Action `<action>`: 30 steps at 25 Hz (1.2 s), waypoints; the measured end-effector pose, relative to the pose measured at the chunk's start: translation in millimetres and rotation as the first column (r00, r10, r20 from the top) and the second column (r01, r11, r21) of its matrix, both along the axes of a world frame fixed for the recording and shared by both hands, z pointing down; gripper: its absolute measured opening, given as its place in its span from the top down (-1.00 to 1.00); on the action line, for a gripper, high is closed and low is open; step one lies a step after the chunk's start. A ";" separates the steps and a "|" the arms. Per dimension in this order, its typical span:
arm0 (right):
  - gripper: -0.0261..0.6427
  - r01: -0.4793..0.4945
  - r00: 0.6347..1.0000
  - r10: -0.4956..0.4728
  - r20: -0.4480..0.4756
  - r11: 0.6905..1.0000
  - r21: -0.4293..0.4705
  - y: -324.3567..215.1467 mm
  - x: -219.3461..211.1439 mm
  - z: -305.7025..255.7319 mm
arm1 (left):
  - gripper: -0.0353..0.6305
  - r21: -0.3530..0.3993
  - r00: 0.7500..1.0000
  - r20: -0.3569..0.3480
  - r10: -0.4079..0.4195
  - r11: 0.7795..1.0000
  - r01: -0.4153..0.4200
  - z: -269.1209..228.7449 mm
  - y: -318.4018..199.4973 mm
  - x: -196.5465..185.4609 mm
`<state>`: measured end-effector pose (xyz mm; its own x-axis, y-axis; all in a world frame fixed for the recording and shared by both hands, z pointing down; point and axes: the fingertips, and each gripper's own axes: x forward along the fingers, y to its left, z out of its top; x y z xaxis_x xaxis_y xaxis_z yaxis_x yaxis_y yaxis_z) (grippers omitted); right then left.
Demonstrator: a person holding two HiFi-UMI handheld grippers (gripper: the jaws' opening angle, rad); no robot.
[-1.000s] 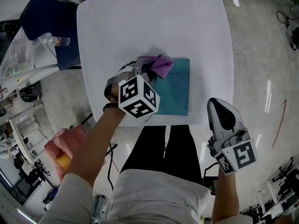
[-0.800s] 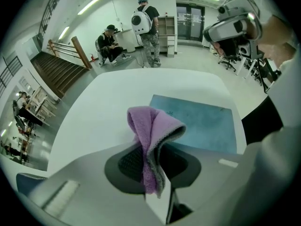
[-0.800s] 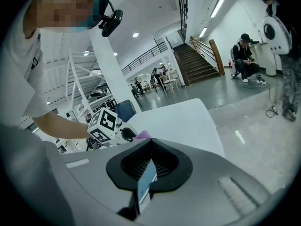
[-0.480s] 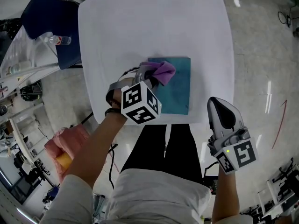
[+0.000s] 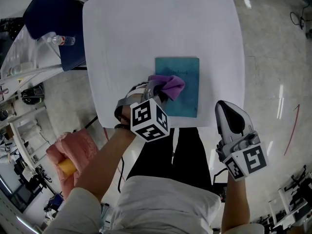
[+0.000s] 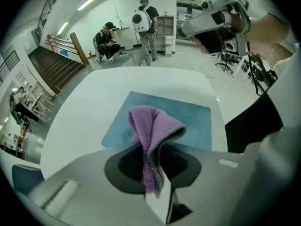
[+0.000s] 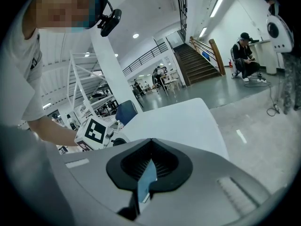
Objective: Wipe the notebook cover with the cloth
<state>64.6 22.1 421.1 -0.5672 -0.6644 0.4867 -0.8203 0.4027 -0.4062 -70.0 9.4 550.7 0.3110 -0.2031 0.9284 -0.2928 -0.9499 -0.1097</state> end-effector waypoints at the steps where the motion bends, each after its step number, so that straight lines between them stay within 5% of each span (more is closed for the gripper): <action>1: 0.88 0.001 1.000 -0.001 0.000 1.000 0.000 0.5 0.0 0.0 | 0.66 -0.003 1.000 0.000 0.000 1.000 0.000 -0.1 2.7 0.4; 30: 0.88 0.027 1.000 -0.027 0.009 1.000 0.006 13.3 -8.7 -3.6 | 0.66 -0.185 0.999 0.012 0.044 0.982 -0.041 -1.4 81.2 2.6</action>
